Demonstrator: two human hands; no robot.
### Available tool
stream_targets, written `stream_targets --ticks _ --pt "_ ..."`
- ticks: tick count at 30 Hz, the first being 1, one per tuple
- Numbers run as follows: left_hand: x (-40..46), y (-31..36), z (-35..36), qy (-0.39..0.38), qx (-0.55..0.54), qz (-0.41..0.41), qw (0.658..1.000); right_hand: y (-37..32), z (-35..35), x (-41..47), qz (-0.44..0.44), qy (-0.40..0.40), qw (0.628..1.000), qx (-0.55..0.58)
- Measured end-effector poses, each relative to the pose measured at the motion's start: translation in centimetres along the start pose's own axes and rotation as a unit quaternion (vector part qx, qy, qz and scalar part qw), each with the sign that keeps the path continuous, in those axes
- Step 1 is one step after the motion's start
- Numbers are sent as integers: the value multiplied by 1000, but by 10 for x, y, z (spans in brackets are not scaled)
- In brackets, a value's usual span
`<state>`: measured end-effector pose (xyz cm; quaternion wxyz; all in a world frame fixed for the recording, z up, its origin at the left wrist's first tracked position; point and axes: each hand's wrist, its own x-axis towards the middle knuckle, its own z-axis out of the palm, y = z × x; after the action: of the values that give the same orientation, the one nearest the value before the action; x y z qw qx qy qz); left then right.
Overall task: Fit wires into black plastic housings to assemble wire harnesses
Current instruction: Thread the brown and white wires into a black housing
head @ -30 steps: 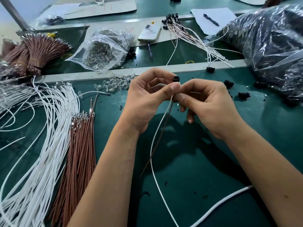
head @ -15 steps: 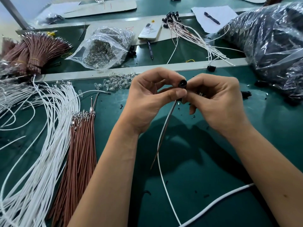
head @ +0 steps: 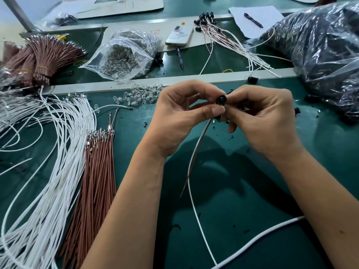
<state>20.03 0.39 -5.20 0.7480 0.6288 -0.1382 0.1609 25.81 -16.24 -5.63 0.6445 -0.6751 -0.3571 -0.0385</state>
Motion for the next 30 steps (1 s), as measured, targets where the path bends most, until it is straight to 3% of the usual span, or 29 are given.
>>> stream_targets --ticks 30 --pt "0 1 13 36 -5 8 999 7 -2 1 -36 -11 997 -63"
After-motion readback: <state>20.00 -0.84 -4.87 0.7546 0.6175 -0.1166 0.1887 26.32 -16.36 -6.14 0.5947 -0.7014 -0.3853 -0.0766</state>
